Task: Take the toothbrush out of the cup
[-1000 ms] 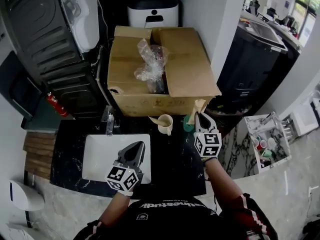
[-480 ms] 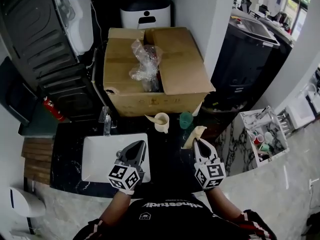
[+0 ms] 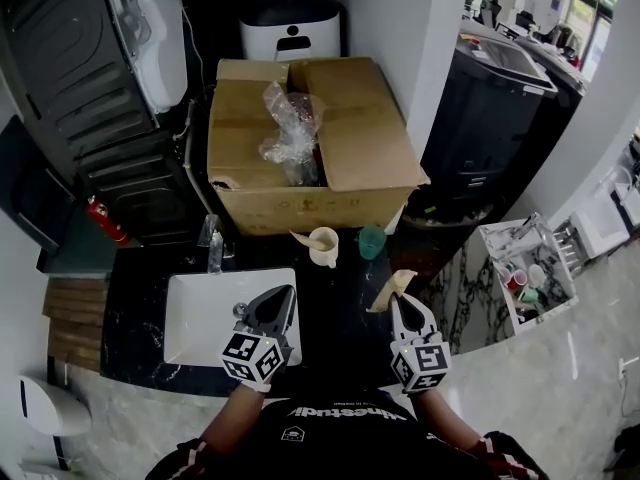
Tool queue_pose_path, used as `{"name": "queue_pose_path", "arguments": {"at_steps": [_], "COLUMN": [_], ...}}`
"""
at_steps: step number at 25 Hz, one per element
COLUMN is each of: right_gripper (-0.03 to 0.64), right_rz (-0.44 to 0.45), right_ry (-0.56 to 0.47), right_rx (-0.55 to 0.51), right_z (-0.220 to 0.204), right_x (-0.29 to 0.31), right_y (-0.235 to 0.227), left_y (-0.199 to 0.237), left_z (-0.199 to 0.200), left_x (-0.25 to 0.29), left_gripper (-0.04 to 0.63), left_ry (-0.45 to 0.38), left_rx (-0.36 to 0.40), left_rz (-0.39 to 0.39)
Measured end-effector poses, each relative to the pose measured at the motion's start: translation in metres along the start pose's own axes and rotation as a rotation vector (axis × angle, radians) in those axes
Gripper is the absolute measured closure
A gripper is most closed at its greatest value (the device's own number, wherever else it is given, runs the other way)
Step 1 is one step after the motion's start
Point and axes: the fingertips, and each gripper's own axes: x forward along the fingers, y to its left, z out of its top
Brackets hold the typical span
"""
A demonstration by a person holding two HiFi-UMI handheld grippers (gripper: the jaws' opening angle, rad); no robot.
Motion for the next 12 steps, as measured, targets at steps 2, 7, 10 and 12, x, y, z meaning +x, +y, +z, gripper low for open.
{"name": "queue_pose_path", "arguments": {"at_steps": [2, 7, 10, 12], "right_gripper": [0.575, 0.575, 0.575, 0.575], "right_rz": [0.010, 0.033, 0.038, 0.038], "right_ry": [-0.008, -0.014, -0.021, -0.024], "right_rx": [0.005, 0.021, 0.016, 0.016], "right_z": [0.002, 0.003, 0.006, 0.007], "right_x": [0.000, 0.002, 0.002, 0.001], "right_y": [0.003, 0.009, 0.011, 0.011], "left_y": [-0.003, -0.012, -0.010, -0.005], "left_z": [0.002, -0.001, -0.007, -0.010], "left_x": [-0.001, 0.002, 0.008, 0.013], "left_gripper": [0.578, 0.560, 0.423, 0.422], "left_ry": [-0.012, -0.011, -0.003, -0.002], "left_rx": [0.004, 0.082, 0.075, 0.073], "left_rz": [-0.014, -0.050, -0.057, -0.049]}}
